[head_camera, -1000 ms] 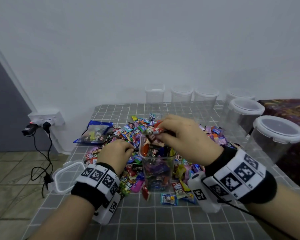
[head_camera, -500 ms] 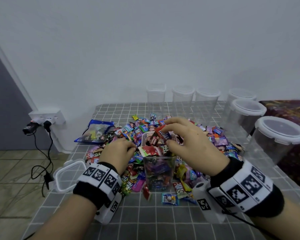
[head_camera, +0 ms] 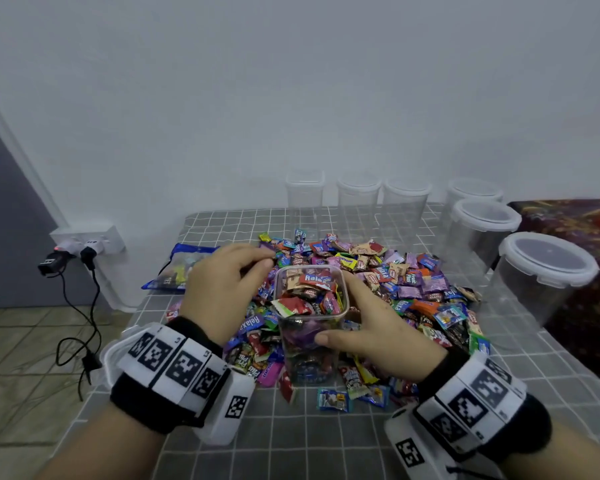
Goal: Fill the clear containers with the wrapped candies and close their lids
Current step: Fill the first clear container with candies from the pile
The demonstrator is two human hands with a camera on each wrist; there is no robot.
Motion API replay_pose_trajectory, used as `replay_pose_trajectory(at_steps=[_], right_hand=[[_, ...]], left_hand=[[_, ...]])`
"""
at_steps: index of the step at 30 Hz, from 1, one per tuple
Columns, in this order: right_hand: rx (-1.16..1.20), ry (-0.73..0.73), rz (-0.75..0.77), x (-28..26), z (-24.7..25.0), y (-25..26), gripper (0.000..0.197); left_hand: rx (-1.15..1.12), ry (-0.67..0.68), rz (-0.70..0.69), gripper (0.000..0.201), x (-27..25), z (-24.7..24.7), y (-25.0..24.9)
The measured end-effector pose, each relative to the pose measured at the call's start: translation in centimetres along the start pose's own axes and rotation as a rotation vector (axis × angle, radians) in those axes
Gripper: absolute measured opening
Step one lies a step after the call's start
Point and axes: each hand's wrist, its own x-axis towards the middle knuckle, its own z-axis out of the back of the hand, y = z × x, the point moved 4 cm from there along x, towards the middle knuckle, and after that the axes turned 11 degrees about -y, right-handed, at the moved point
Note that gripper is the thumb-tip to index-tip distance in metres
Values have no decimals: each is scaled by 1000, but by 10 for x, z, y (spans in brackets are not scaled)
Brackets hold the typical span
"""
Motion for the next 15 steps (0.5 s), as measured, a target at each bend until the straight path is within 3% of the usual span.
replay_pose_trajectory(at_steps=[5,8,12,15], right_hand=[[33,-26,37,1,0,4,65],[39,-31,55,0,0,3,67],[37,-26,38,0,0,2,70],[46,-25,25,0,-1,2,69]], left_hand=[[-57,156,-153,19,-2,-6,-40],[-72,257,-160,31,-6,-13,-44],[-80,206,-100,25,-5,-10,-38],[9,235,-150,25,-4,-9,-41]])
